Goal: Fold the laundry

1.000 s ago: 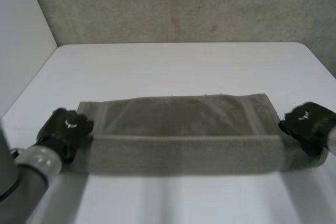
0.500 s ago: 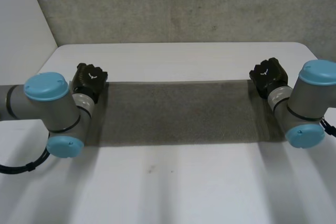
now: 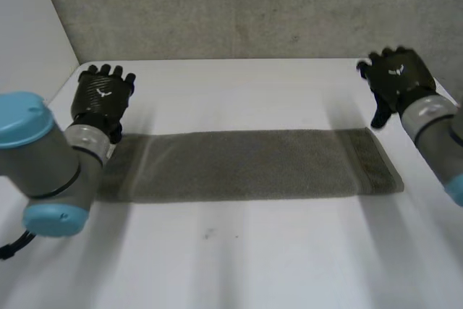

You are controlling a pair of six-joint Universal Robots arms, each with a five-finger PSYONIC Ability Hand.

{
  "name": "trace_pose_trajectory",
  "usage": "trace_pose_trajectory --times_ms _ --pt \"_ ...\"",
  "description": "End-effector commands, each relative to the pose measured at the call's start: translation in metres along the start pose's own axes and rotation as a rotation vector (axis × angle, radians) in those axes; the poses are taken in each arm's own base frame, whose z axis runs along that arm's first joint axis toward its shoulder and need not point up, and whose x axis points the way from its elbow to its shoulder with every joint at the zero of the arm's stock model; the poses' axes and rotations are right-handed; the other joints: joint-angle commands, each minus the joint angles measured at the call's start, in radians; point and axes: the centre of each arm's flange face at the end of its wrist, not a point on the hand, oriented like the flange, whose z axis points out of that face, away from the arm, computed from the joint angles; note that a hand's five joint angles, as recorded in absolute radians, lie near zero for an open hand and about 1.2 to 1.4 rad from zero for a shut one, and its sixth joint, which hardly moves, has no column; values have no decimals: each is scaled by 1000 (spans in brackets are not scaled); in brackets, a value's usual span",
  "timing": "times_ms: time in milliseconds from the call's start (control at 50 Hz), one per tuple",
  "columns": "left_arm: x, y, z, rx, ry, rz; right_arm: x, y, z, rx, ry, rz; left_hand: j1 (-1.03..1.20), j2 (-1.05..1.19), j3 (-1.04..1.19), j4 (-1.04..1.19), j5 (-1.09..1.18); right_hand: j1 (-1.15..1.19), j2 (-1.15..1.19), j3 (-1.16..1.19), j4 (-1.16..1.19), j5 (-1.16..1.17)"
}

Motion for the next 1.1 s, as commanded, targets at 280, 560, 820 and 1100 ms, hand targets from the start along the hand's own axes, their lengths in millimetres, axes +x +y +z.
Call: trace_pose_trajectory --times_ms 280,560,820,1100 --pt "-3 11 -39 -23 1 -314 -4 95 -37 -348 -173 183 -5 7 4 4 -32 394 382 398 374 377" --pt "-3 13 -39 -21 -3 -314 1 119 -22 -322 -130 169 -5 7 4 4 -32 547 536 551 528 530" --pt "0 13 -40 -20 6 -311 -1 132 -13 -330 -130 130 -5 7 4 4 -32 1179 1167 1183 1159 1162" --pt "1 13 -42 -19 7 -311 85 132 -9 -386 319 -316 -5 7 4 4 -32 1180 1169 1184 1161 1163"
